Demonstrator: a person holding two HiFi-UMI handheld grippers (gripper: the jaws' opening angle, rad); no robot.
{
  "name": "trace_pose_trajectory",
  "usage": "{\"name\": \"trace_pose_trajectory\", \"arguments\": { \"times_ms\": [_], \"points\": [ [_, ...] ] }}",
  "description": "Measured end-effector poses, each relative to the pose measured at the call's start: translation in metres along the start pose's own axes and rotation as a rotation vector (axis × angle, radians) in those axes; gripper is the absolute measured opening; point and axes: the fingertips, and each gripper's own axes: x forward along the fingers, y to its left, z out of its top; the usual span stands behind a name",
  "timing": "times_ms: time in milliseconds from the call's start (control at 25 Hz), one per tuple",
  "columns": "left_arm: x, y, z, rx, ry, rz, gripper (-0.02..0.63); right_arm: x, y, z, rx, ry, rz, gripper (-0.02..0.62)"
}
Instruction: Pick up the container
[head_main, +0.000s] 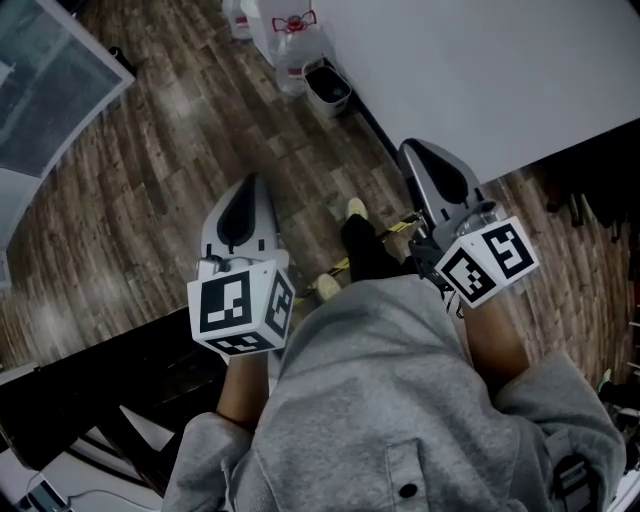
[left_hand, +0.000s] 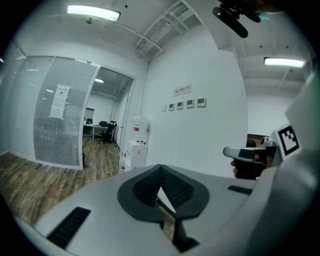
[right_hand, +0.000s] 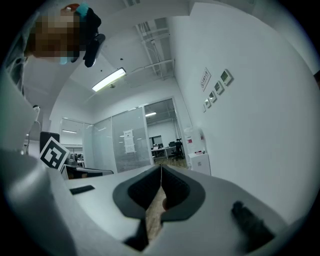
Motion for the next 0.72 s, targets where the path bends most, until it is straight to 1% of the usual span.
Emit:
{"name": "trace_pose_trajectory", "arguments": {
  "times_ms": [400, 720],
  "points": [
    [0.049, 0.002, 0.005, -0.002, 0.01, 0.002, 0.014, 0.045, -0.04, -0.004, 0.04, -0.002, 0.01, 0.026],
    [0.131, 0.01, 0.015, 0.012, 0.042, 0.012, 0.014, 0.101, -0.098, -0.004, 0.049, 0.023, -0.005, 0.026]
  ]
}}
